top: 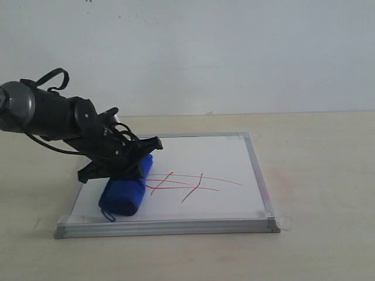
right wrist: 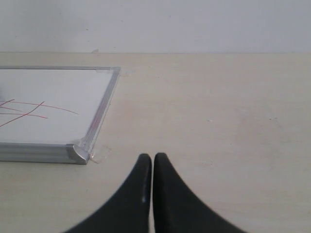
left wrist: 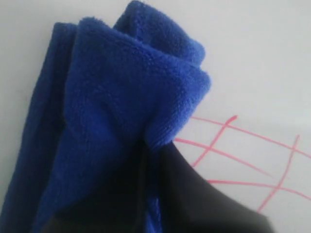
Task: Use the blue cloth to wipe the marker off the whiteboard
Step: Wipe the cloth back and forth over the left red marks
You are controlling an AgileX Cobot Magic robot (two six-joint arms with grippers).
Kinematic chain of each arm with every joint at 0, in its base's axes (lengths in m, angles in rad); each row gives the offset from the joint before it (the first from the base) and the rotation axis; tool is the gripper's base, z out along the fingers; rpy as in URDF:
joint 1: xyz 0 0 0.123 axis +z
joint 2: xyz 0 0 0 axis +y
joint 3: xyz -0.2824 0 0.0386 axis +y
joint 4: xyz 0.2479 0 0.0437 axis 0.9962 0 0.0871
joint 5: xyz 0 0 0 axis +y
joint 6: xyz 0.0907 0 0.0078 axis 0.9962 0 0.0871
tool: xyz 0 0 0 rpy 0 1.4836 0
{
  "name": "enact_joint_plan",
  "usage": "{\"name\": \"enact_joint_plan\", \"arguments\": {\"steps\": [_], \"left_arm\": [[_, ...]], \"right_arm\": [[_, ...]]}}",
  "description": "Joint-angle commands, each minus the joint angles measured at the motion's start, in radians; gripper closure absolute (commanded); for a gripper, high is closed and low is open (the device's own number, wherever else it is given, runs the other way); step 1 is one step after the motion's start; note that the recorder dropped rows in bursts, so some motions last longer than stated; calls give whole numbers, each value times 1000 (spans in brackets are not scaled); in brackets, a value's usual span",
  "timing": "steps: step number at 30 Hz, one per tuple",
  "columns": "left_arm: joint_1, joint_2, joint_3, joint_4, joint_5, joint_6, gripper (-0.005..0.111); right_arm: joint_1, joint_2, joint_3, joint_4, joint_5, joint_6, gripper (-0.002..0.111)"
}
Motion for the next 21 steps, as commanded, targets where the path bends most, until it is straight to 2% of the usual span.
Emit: {"name": "enact_joint_plan", "arguments": {"steps": [1,3,6,10,14,16,21], "left_arm": [[-43,45,-65,-249,6,159,103],[-47,57,-92,-300,3,191,103],[-28,57,-92,-243,16,191,103],[33,47,-92,-62,87,85,103],[93,28,-92,225,151,-65,103],[122,18,-92,319,177,-102,103],[142,10,-92,319,143,-96,103]], "right_arm": [[3,-4,0,0,-6,-3,107],[3,-4,0,0,-6,-3,107],[3,-4,0,0,-6,-3,107],[3,-4,0,0,-6,-3,107],[3,-4,0,0,-6,-3,107],[3,-4,0,0,-6,-3,107],[3,-4,0,0,-6,-3,107]]}}
